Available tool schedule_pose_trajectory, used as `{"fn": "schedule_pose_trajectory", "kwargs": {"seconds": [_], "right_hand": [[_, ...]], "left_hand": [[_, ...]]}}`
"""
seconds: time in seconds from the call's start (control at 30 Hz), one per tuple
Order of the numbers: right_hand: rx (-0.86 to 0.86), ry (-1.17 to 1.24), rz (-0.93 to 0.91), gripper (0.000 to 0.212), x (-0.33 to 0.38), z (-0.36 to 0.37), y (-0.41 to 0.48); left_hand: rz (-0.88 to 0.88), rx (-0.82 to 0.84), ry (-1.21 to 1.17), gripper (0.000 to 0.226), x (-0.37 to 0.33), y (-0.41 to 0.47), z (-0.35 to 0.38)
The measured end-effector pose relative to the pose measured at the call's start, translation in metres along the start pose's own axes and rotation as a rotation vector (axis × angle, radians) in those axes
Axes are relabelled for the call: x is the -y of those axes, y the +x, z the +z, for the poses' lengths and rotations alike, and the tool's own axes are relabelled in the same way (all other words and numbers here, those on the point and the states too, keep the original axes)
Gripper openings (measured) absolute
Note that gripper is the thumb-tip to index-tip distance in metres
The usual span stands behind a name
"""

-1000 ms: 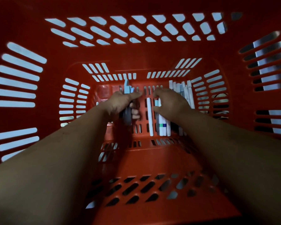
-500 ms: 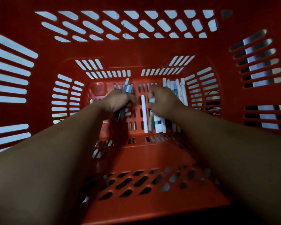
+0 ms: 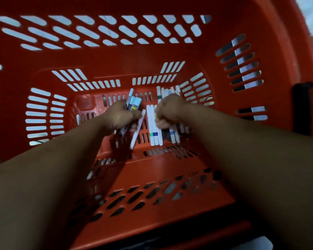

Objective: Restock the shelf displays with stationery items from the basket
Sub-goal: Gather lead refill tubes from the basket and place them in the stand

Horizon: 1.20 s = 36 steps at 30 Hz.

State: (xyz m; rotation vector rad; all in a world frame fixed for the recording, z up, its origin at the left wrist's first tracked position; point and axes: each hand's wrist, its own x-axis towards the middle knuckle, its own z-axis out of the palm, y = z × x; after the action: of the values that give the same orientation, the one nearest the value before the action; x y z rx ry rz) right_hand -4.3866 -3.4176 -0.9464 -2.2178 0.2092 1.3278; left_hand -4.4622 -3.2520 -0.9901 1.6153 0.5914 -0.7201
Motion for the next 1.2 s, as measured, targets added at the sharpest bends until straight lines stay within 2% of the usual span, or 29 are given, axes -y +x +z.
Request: {"fn": "schedule_pose_trajectory", "kwargs": {"seconds": [0.07,0.1,0.2,0.33,0.4,0.5,0.6,0.67,0.83,1.0,1.07,1.2], "right_hand": [[0.109,-0.340,-0.010,0.025,-0.012,0.006,-0.003],[0.140,-0.394,-0.010,0.027,-0.016,0.009,-0.005],[0.131,-0.371,-0.054,0.030,-0.016,0.023,-0.004],[0.186,-0.367,-0.139,0.031,-0.009,0.042,-0.006],[0.128,-0.395,-0.210,0.027,-0.010,0.049,-0.006],[-0.138,-0.413,-0.195,0.020,-0.015,0.050,0.001],[-0.375,-0.475,-0.077,0.041,-0.018,0.044,0.002],[-0.448,-0.508,-0.089,0.042,-0.022,0.038,0.004],[-0.284,-0.479,-0.182,0.020,-0.025,0.040,0.008],[-0.059,-0.316,-0.267,0.032,-0.025,0.050,0.001],[-0.133,-0.352,-0.265,0.033,-0.025,0.049,0.004],[-0.358,-0.382,-0.277,0.046,-0.027,0.041,0.012]], "left_hand": [[-0.025,-0.115,0.041,0.018,0.005,0.001,-0.001],[-0.018,-0.177,0.061,0.018,0.007,0.002,-0.003],[-0.023,-0.263,0.007,0.018,0.012,0.006,-0.009],[-0.042,-0.232,-0.034,0.014,0.009,0.005,-0.012],[-0.032,-0.245,-0.021,0.017,0.007,0.004,-0.012],[-0.032,-0.246,-0.008,0.019,0.007,0.003,-0.012],[-0.033,-0.228,-0.026,0.019,0.010,0.003,-0.013],[-0.040,-0.229,-0.027,0.019,0.010,0.004,-0.014],[-0.038,-0.230,-0.019,0.018,0.010,0.005,-0.014],[-0.022,-0.236,-0.032,0.014,0.011,0.004,-0.013],[-0.015,-0.220,-0.055,0.015,0.011,0.003,-0.013],[-0.001,-0.165,-0.100,0.018,0.011,0.003,-0.016]]}}
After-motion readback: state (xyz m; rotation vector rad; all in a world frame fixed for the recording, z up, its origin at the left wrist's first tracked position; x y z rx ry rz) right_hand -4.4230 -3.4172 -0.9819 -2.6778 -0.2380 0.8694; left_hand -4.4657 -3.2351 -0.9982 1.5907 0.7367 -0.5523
